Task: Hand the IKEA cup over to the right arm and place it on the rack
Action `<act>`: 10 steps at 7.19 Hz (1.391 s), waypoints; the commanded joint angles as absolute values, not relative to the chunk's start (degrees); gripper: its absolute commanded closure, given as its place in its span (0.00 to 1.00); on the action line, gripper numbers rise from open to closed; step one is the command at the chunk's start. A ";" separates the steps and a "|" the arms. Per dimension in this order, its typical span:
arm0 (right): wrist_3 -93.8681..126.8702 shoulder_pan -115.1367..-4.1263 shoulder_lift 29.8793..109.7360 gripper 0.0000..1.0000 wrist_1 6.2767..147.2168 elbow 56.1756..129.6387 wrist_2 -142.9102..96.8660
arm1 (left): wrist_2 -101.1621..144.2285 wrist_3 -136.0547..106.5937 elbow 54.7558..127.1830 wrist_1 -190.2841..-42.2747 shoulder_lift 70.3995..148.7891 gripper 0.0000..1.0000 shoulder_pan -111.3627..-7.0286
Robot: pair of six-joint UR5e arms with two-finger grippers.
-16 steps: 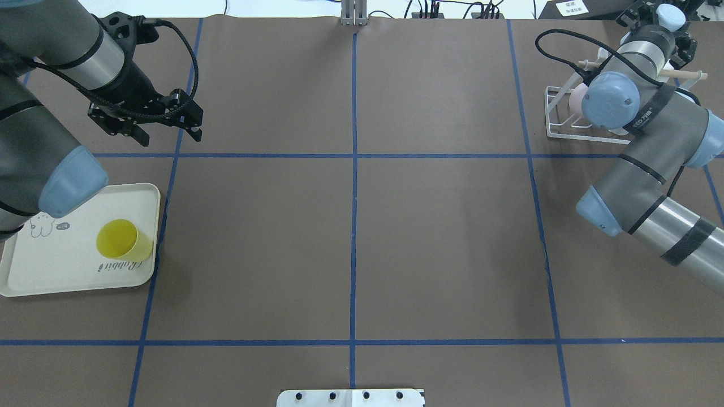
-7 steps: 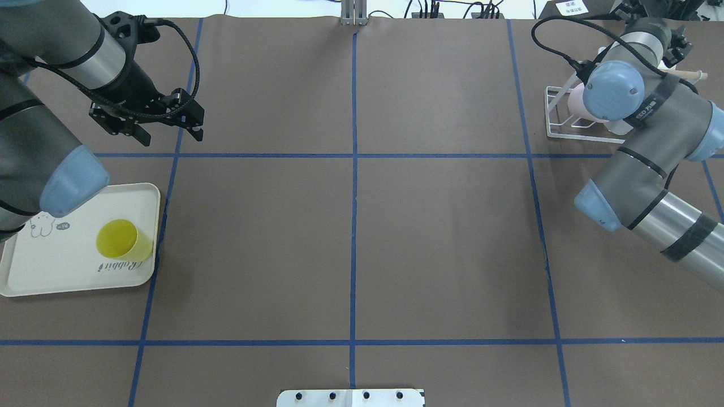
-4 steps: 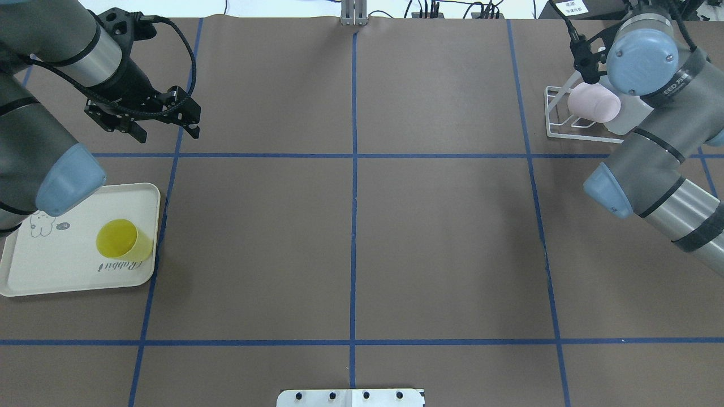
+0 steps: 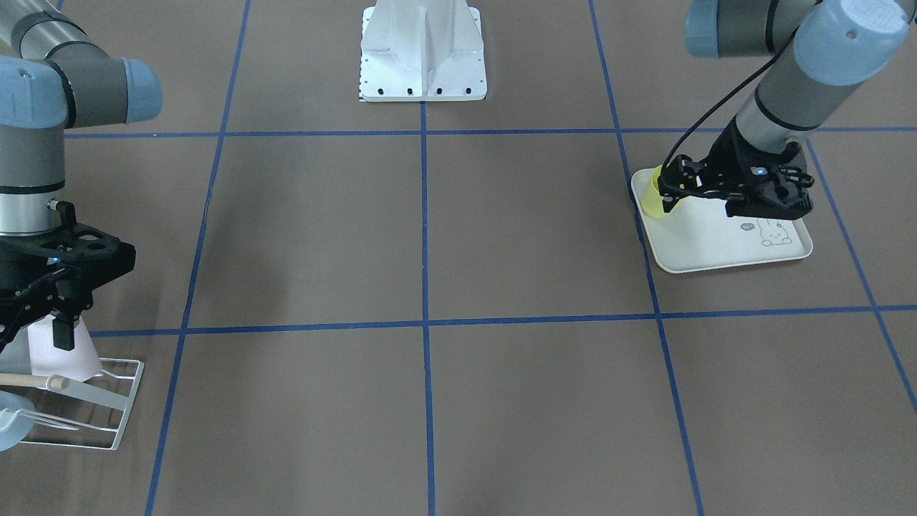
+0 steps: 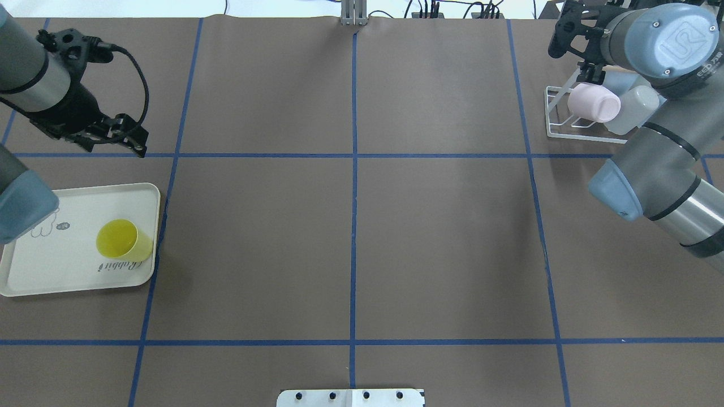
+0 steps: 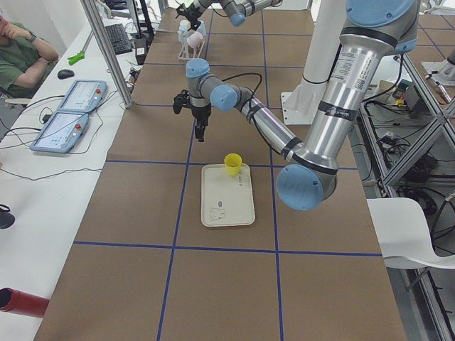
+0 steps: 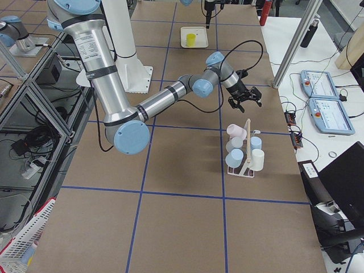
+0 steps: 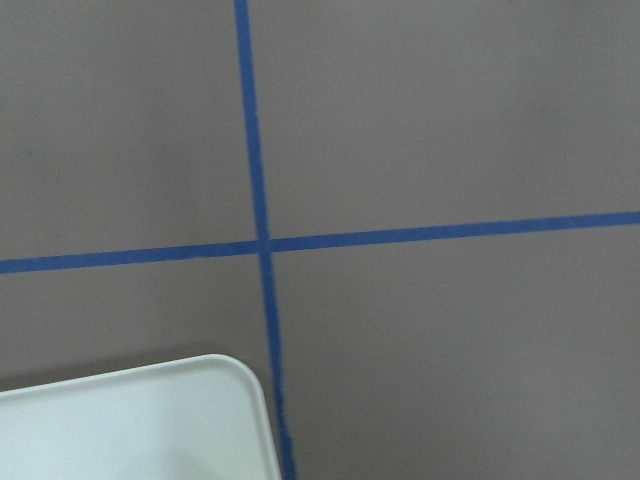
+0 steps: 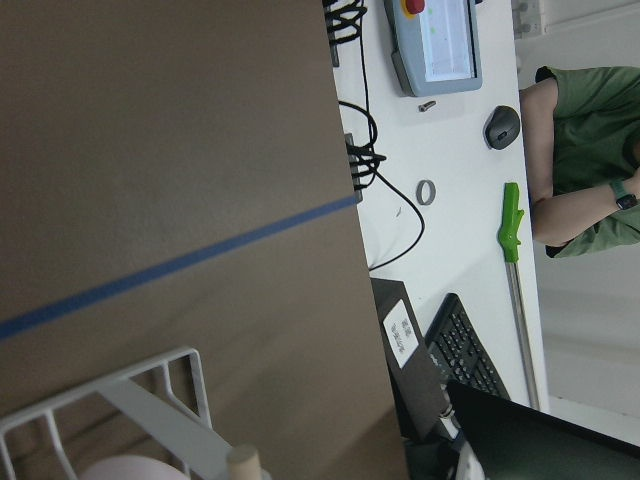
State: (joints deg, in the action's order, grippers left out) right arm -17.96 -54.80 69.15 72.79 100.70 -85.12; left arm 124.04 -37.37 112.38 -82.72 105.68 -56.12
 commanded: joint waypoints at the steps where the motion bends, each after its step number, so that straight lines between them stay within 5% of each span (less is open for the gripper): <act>1: 0.45 -54.67 69.08 0.01 72.86 104.49 -94.71 | 122.69 -35.95 116.27 -83.75 98.38 0.00 -55.73; 6: 16.79 -52.13 68.99 0.01 73.74 107.93 -102.30 | 121.56 -51.46 112.60 -106.67 88.59 0.00 -45.81; 10: 16.96 -51.42 68.99 0.01 73.65 108.02 -102.31 | 121.64 -51.94 112.41 -106.79 86.49 0.03 -44.74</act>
State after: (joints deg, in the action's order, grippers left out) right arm 16.93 -51.69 68.94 73.68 107.97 -102.34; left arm 121.59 -51.62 112.52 -106.70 86.85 -44.85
